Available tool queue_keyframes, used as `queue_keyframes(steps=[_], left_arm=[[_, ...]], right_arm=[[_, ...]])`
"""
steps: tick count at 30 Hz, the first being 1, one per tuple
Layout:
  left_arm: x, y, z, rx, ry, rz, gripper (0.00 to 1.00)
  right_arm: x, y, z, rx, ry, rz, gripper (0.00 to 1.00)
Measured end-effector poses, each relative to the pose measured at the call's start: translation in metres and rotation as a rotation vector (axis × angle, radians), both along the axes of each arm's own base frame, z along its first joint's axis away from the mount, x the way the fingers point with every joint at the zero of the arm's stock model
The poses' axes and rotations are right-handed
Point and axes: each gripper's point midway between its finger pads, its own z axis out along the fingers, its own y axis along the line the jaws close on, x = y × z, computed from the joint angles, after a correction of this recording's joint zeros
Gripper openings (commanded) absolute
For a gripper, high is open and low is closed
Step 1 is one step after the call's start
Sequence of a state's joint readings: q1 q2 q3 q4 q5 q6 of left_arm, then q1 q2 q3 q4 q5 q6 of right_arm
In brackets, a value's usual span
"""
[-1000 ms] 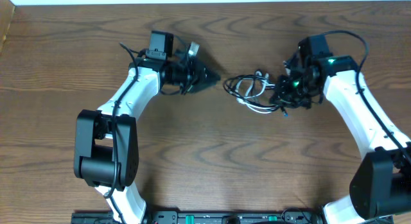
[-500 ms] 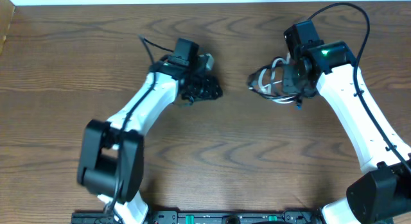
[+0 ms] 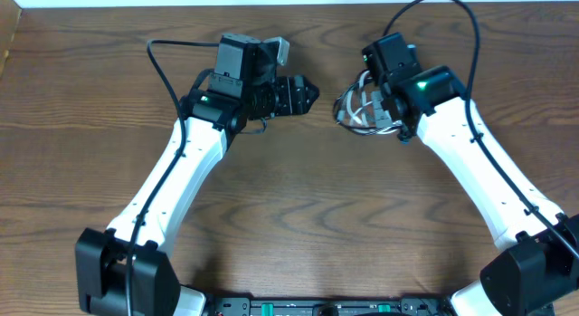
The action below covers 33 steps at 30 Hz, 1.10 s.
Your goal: Untangle cables
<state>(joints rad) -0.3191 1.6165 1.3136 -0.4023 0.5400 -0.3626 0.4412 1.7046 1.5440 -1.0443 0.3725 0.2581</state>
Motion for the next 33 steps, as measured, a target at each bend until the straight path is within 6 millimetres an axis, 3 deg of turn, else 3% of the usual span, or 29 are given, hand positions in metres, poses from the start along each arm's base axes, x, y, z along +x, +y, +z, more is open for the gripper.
queue_keyframes(steps=[5,11,21,27,28,29,32,33], left_arm=[[0.010,-0.010,0.005,-0.065,-0.008,0.022,0.97],[0.004,-0.029,0.004,-0.086,0.004,-0.016,0.98],[0.001,-0.047,-0.065,-0.049,0.168,-0.053,0.95],[-0.003,-0.053,-0.071,-0.043,0.182,-0.068,0.70],[-0.003,-0.053,-0.071,-0.042,0.179,-0.072,0.51],[-0.003,-0.053,-0.071,-0.042,0.179,-0.072,0.39],[-0.003,-0.055,-0.068,-0.056,0.175,-0.080,0.10],[-0.003,-0.058,-0.067,-0.062,0.171,-0.087,0.08]], right_arm=[[-0.003,0.020,-0.005,0.091,0.035,0.060,0.08],[-0.003,0.045,-0.006,0.223,0.058,0.130,0.06],[-0.011,0.069,-0.006,0.364,0.110,0.207,0.05],[-0.010,0.082,0.002,0.528,0.133,0.270,0.06],[-0.009,0.084,0.005,0.565,0.135,0.279,0.06],[-0.008,0.085,0.008,0.601,0.137,0.287,0.06],[-0.008,0.084,0.013,0.687,0.154,0.293,0.13],[-0.008,0.084,0.013,0.704,0.161,0.290,0.20]])
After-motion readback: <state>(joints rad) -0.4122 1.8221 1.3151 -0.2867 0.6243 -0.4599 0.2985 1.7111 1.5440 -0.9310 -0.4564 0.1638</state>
